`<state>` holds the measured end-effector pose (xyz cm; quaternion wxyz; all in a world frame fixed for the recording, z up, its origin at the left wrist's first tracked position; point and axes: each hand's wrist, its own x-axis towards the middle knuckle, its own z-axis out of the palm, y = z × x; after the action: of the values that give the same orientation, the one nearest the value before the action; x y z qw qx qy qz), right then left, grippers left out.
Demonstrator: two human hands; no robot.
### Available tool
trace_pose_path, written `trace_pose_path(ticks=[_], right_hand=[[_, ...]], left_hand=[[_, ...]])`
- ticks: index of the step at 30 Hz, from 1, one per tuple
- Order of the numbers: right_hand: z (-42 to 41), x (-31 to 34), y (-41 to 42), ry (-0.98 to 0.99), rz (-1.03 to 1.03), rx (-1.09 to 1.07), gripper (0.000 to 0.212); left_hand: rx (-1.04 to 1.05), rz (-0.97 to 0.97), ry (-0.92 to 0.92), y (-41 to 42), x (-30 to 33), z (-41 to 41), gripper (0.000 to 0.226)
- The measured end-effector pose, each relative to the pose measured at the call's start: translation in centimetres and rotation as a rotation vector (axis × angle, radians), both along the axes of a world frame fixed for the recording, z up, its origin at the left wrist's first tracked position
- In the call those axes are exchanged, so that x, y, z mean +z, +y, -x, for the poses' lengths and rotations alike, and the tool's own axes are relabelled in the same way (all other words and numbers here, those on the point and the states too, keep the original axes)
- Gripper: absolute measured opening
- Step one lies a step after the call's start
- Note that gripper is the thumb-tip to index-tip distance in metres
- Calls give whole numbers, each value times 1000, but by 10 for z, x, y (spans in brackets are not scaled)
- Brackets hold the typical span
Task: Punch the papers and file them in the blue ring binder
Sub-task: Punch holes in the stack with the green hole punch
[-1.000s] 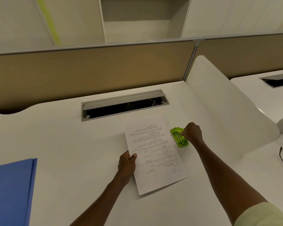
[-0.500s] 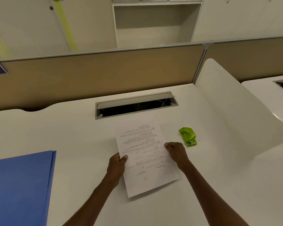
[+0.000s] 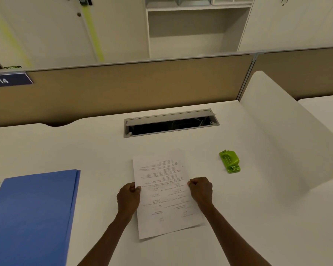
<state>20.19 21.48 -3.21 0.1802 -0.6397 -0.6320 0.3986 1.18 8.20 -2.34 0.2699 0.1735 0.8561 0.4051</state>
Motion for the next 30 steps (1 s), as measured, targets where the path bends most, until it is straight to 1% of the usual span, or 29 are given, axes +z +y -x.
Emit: trace_pose_path(ticks=[4, 5, 6, 7, 8, 9, 11, 14, 17, 19, 21, 23, 24, 26, 28, 30], right_hand=[[0, 0, -3, 14, -9, -11, 24], [0, -1, -3, 20, -14, -11, 23], [0, -1, -4, 20, -21, -7, 22], [-1, -1, -5, 19, -28, -1, 22], [-1, -1, -5, 19, -35, 5, 22], [-2, -1, -6, 24, -42, 11, 22], [-2, -1, -7, 28, -53, 24, 20], [-3, 0, -8, -8, -83, 64, 15], [-3, -2, -7, -38, -86, 86, 20], [-3, -4, -6, -56, -86, 102, 20], [-3, -4, -6, -66, -93, 127, 19], [-3, -6, -3, -75, -90, 136, 20], [-3, -5, -3, -82, -85, 135, 21], [-4, -5, -4, -90, -105, 110, 30], [-4, 1, -9, -84, -160, 85, 39], [-7, 9, -12, -71, -235, 38, 39]], left_hand=[[37, -11, 48, -4, 1, 3, 16], [31, -17, 60, -5, 2, 3, 18], [27, -18, 82, -5, 2, 3, 25], [29, -20, 99, -5, 2, 3, 24], [31, -16, 109, -5, 2, 2, 15], [35, -14, 121, -6, 2, 2, 12], [30, -9, 152, -6, 1, 2, 18], [26, -11, 192, -6, 1, 2, 21], [19, 4, 215, -6, 0, 2, 22], [11, 9, 247, -7, -1, 2, 19], [9, 21, 296, -9, 0, 2, 10], [4, 66, 315, -9, 0, 4, 15], [1, 91, 314, -11, 1, 6, 23], [10, 117, 310, -18, 2, 8, 34], [41, 113, 288, -30, 6, 11, 35], [67, 47, 270, -37, 6, 12, 31]])
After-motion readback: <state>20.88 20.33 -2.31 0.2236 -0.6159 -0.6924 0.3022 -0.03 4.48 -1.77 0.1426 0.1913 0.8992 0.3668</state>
